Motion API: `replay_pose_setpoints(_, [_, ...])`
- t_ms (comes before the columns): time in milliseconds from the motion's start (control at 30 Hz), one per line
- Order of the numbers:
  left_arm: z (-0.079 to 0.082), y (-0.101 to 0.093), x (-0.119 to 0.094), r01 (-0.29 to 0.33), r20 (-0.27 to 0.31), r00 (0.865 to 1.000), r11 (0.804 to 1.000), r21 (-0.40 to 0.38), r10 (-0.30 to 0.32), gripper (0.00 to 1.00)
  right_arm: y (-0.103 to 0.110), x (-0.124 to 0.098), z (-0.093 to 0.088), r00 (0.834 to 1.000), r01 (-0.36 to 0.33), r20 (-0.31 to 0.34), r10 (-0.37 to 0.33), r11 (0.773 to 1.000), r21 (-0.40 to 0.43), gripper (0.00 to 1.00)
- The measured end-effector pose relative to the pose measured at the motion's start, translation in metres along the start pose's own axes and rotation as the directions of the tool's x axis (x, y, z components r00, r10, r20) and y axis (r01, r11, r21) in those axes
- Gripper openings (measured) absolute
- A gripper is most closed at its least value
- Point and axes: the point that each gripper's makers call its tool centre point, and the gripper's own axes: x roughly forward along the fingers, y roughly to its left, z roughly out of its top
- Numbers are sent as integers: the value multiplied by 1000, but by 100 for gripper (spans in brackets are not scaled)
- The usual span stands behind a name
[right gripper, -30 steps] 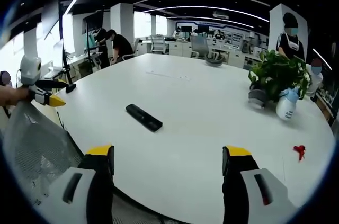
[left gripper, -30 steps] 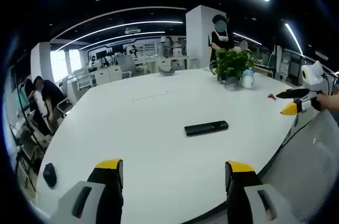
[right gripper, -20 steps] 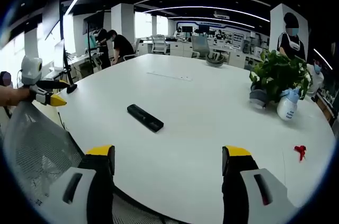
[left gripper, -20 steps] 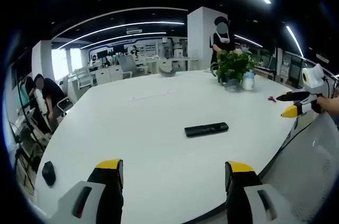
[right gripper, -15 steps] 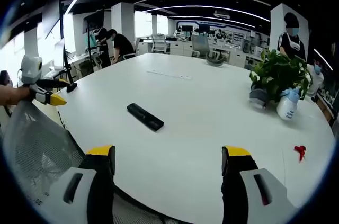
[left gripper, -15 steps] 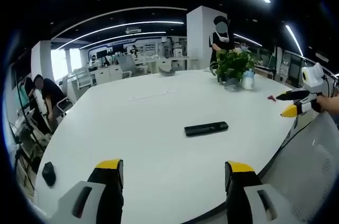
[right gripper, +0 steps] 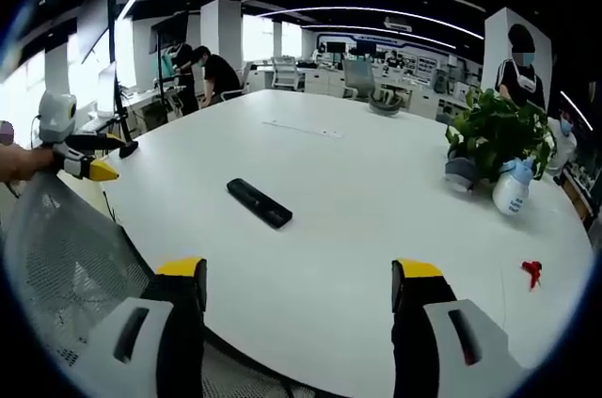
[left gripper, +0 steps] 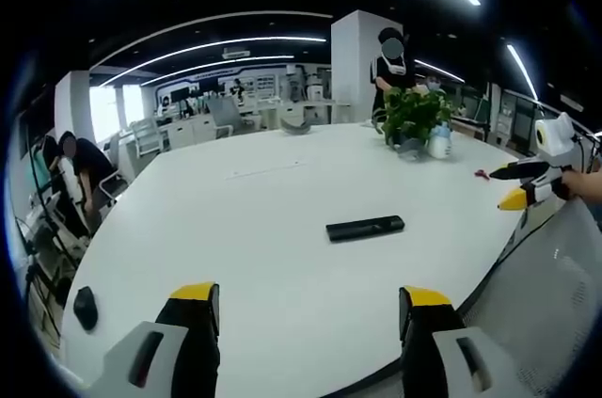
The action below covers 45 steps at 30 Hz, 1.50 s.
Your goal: Press the specified remote control buttons in sequence, fully releasing each button before pressing the next.
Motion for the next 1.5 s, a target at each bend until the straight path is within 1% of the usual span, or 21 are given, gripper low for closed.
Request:
replay_pose_setpoints(167, [0, 0, 0, 0, 3, 1000, 1000, -1, 0, 81, 0, 0, -1, 1000, 1, -5, -1, 1000, -4, 83])
replay_pose_setpoints(267, [3, 0, 0, 1, 18, 1000, 1000, -4, -1, 81, 0, 0, -1, 1000, -1, -7, 0, 1000, -6, 83])
replay_pose_setpoints(400, [2, 1, 1, 4, 11, 1000, 1000, -6, -4, 81, 0, 0, -2, 1000, 0, -8, 0, 1000, -2, 83])
replay_pose_setpoints(833, [2, 1, 3, 10, 14, 1000, 1000, -8, -10, 81, 1, 0, -1, 1000, -5, -2, 5, 1000, -2, 82])
replay_pose_setpoints(1000, [3, 1, 4, 19, 22, 1000, 1000, -15, -19, 81, 5, 0, 1, 1000, -22, 5, 22, 1000, -13, 82])
replay_pose_setpoints(1200, [7, -2, 5, 37, 38, 999, 999, -9, -37, 82, 10, -1, 7, 998, -51, 38, 51, 999, -13, 81])
replay_pose_setpoints(1267, [3, -2, 8, 39, 12, 999, 999, 5, -39, 82, 10, 0, 9, 997, -59, 47, 59, 998, -6, 81])
replay_pose_setpoints(1367, [2, -5, 8, 55, 4, 998, 998, 8, -55, 82, 13, 1, 9, 996, -78, 47, 78, 997, -3, 80])
replay_pose_setpoints(1400, [2, -6, 8, 63, 7, 998, 998, 12, -63, 82, 14, 1, 9, 995, -83, 45, 83, 997, -7, 80])
replay_pose_setpoints(1467, [7, -8, 6, 75, 36, 996, 997, 12, -76, 82, 17, 2, 10, 994, -98, 49, 99, 995, -26, 80])
replay_pose_setpoints(1500, [10, -7, 4, 71, 55, 996, 997, 2, -71, 82, 18, 2, 11, 993, -103, 51, 106, 994, -42, 79])
